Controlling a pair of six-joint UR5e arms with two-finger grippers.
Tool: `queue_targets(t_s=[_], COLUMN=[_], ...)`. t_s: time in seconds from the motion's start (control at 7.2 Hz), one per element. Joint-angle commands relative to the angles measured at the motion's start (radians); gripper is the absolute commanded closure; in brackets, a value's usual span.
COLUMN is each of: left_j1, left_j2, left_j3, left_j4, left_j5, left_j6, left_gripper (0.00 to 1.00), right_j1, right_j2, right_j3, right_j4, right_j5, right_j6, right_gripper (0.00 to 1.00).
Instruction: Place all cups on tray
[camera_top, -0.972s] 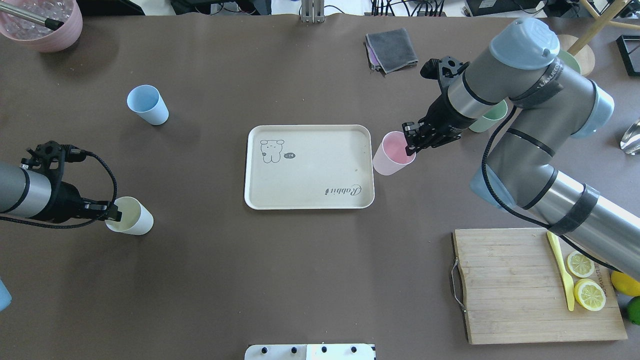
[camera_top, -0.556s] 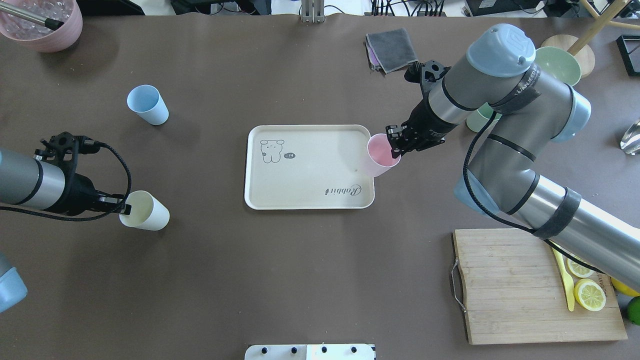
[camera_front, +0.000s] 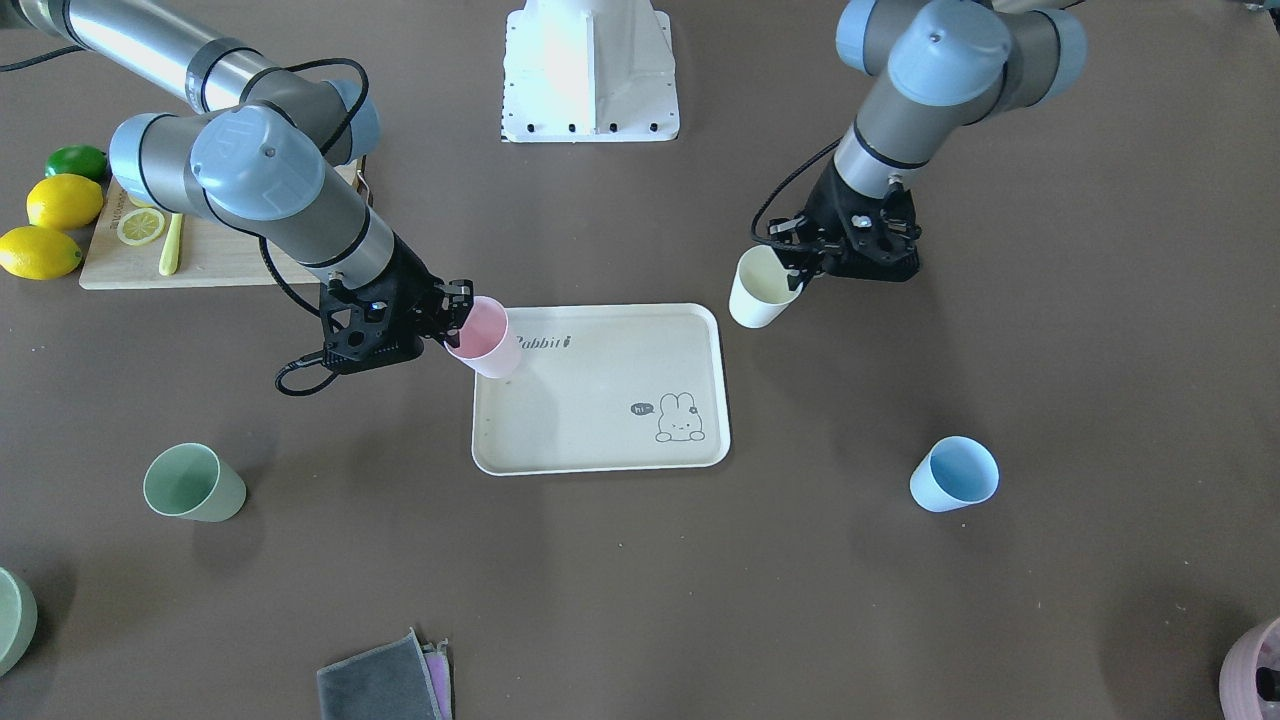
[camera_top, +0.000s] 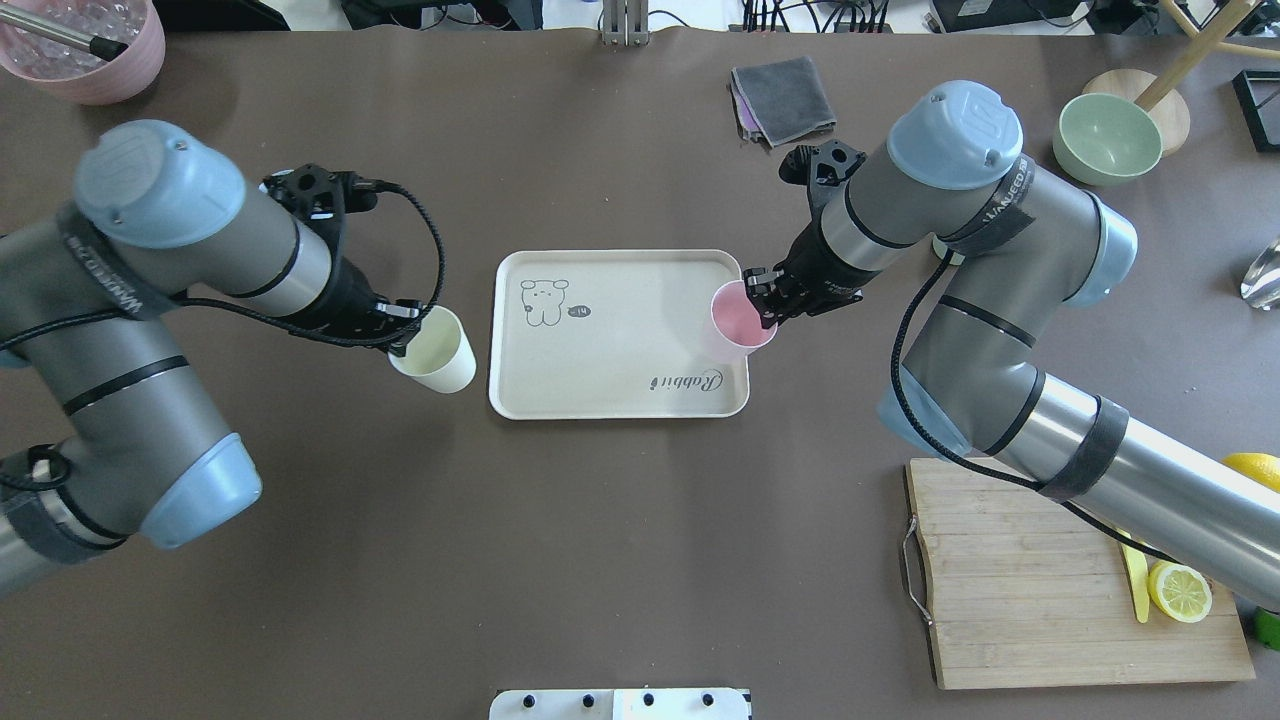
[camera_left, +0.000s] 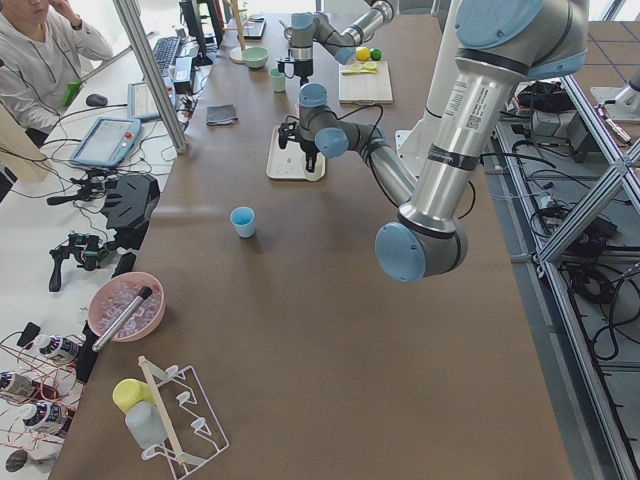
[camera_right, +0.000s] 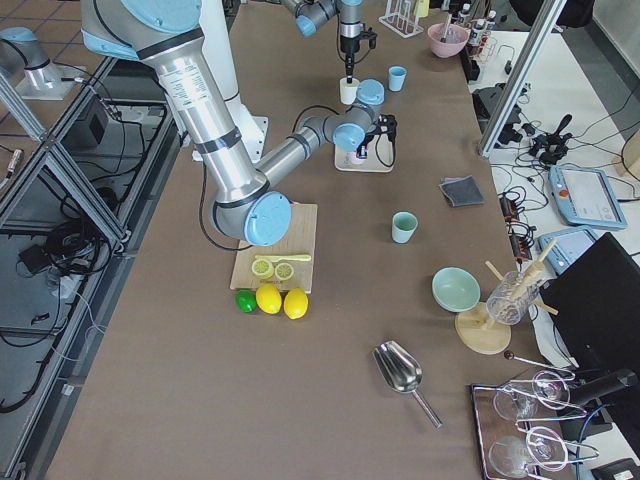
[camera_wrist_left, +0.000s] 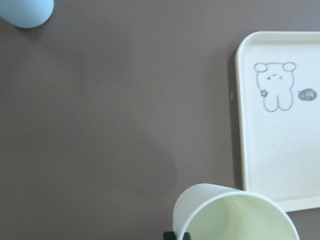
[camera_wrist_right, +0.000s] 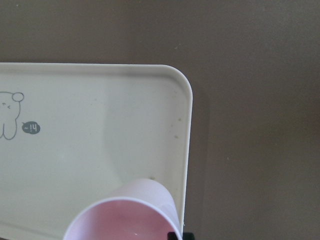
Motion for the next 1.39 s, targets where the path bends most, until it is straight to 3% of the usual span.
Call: queue_targets(t_s=[0.0, 0.28, 0.42, 0.56, 0.69, 0.97, 1.25], left_j1=[0.073, 0.077, 0.077, 0.077, 0.077, 0.039, -0.079], left_j2=[-0.138, -0.146, -0.145, -0.146, -0.146, -0.133, -0.104], left_j3=[0.125, 0.207, 0.225, 0.224, 0.219, 0.155, 0.120], left_j4=[0.023, -0.087, -0.110, -0.110, -0.110, -0.078, 0.004], left_j5=[0.097, 0.099, 0.099, 0.099, 0.099, 0.091, 0.061], left_j6=[-0.034, -0.078, -0.080, -0.086, -0.088, -0.065, 0.117], left_gripper=[1.00, 1.00, 1.00, 0.57, 0.03, 0.03, 0.03], right_j1=[-0.028, -0.031, -0.031, -0.031, -0.031, 0.045, 0.191], right_j2=[0.030, 0.041, 0.041, 0.047, 0.052, 0.059, 0.024], right_j3=[-0.029, -0.045, -0.045, -0.045, -0.045, -0.022, -0.034], right_j4=[-0.004, -0.004, -0.004, -0.009, -0.021, -0.071, -0.079], right_j5=[-0.045, -0.048, -0.048, -0.048, -0.048, 0.007, 0.097], right_j6=[0.002, 0.003, 0.003, 0.005, 0.005, -0.009, -0.109], right_gripper=[1.00, 1.00, 0.42, 0.00, 0.00, 0.00, 0.00])
